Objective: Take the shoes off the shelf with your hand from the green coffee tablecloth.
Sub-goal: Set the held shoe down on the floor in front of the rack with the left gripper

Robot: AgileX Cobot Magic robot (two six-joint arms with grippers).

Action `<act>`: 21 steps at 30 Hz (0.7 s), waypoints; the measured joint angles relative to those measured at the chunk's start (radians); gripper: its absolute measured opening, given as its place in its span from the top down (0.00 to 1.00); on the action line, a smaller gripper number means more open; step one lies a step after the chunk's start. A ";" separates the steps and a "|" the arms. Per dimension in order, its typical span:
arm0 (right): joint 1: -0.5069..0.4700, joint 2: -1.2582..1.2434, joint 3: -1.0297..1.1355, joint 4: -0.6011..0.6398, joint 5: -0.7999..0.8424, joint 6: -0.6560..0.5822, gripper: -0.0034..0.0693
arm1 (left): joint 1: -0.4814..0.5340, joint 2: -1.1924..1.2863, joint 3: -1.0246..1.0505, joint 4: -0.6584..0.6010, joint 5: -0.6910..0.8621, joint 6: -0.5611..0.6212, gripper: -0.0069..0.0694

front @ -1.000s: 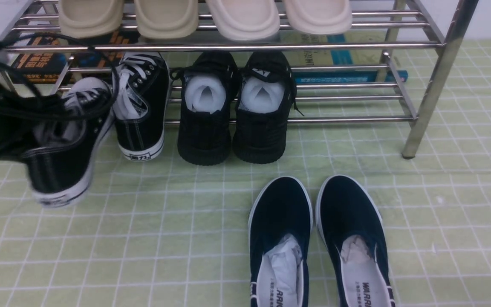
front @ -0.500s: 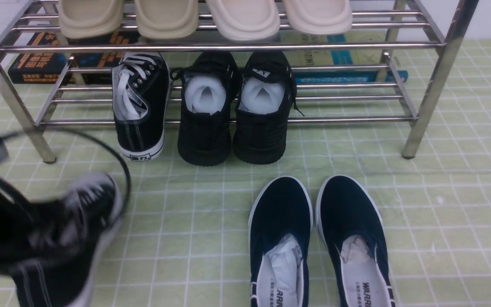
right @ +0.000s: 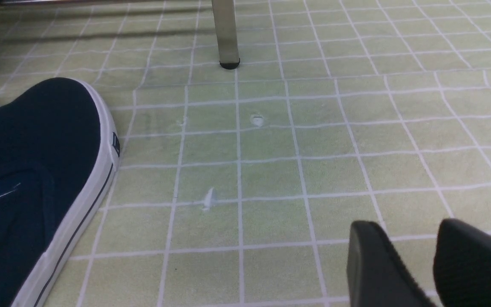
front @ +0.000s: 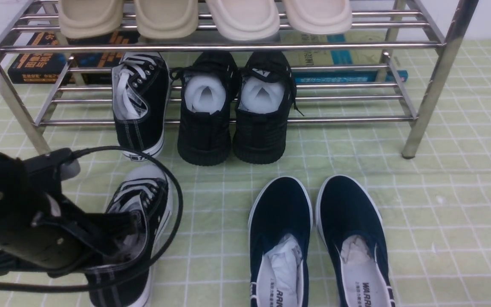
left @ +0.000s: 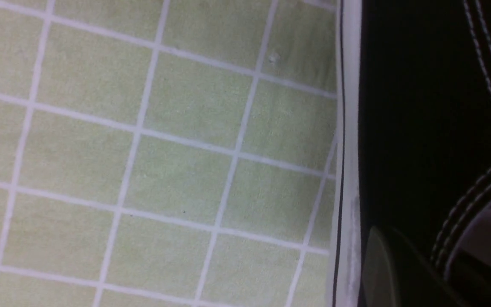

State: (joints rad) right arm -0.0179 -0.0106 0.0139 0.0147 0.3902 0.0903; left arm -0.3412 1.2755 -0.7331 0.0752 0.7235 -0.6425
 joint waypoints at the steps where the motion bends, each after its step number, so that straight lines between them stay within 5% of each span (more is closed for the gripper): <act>1: 0.000 0.000 0.000 0.000 0.000 0.000 0.62 | -0.011 0.011 0.000 0.015 -0.005 -0.032 0.90; 8: 0.000 0.000 0.000 0.000 0.000 0.000 0.62 | -0.061 0.054 0.003 0.124 -0.023 -0.196 0.89; 15: 0.000 0.000 0.000 0.000 0.000 0.000 0.62 | -0.069 0.063 0.003 0.148 -0.018 -0.240 0.87; 21: 0.000 0.000 0.000 0.000 0.000 0.000 0.62 | -0.069 0.063 -0.004 0.108 0.024 -0.197 0.71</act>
State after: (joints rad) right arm -0.0179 -0.0106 0.0139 0.0147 0.3902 0.0903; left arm -0.4105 1.3386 -0.7367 0.1833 0.7471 -0.8391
